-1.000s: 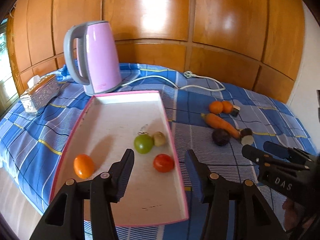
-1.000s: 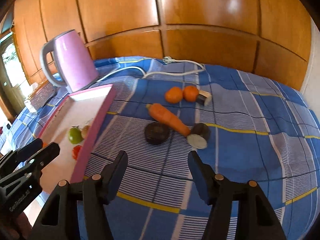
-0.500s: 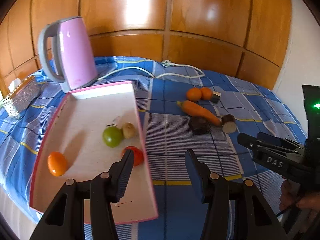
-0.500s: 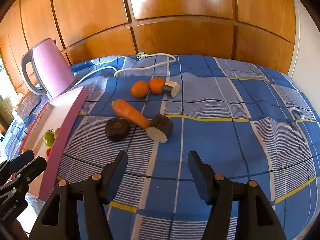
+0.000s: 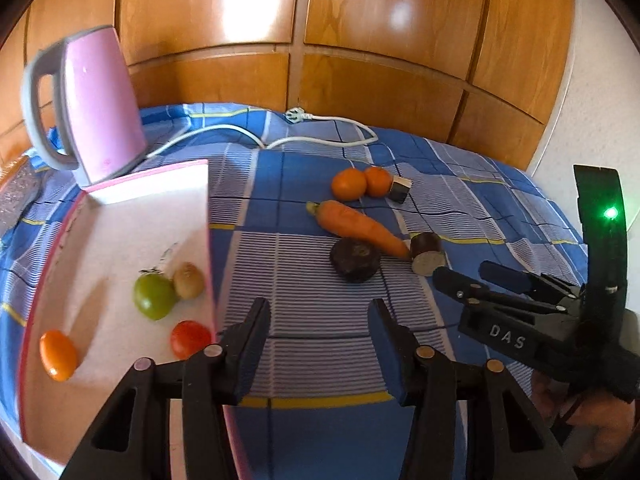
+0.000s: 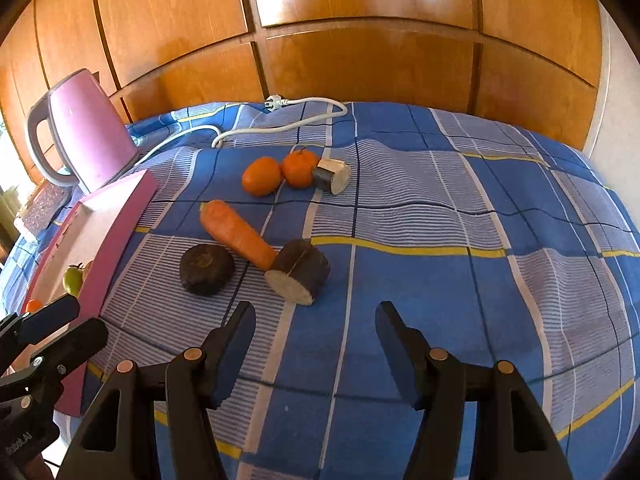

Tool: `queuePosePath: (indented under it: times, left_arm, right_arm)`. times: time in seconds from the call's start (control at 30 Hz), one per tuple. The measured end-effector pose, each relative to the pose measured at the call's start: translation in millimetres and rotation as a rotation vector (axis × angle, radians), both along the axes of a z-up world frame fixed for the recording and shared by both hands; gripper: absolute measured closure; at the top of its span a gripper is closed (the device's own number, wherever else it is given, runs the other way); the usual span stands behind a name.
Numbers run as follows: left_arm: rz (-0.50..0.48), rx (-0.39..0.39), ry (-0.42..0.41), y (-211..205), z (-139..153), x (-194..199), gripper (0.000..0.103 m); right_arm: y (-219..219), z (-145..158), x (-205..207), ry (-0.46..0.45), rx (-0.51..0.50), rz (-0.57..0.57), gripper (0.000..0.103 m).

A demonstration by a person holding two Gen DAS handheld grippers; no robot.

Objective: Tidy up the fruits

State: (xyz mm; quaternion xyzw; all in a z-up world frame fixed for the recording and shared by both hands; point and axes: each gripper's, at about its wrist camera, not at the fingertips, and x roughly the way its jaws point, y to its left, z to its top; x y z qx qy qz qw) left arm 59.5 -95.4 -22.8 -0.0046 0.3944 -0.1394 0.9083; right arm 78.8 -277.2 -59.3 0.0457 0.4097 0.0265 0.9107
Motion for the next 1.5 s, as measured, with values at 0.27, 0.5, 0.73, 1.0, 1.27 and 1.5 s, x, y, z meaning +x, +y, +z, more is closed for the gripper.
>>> queuePosePath:
  times: [0.27,0.5,0.73,1.0,1.27,1.5]
  left_arm:
    - [0.012,-0.03,0.055,-3.9,-9.2,24.0,0.054]
    - [0.001,-0.034,0.079,-12.4,-15.2,39.0,0.054]
    - [-0.037,-0.035,0.097,-30.0,-22.6,50.0,0.054]
    - [-0.051,-0.018,0.128,-47.8,-35.9,65.6,0.054]
    - [-0.037,0.036,0.104,-61.2,-42.0,80.1,0.052]
    - [-0.023,0.037,0.077,-60.2,-43.1,83.2,0.059]
  right_arm:
    - [3.2,-13.3,22.7,0.027,-0.011,0.028,0.04]
    - [5.0,-19.6,35.8,0.027,-0.025,0.036,0.051]
    - [-12.2,-17.1,34.8,0.014,0.009,-0.003,0.061]
    - [-27.0,-18.8,34.3,0.017,0.018,-0.037,0.06]
    - [-28.8,-20.5,35.7,0.023,0.027,-0.03,0.06]
    - [-28.1,-21.2,37.0,0.028,0.023,-0.03,0.06]
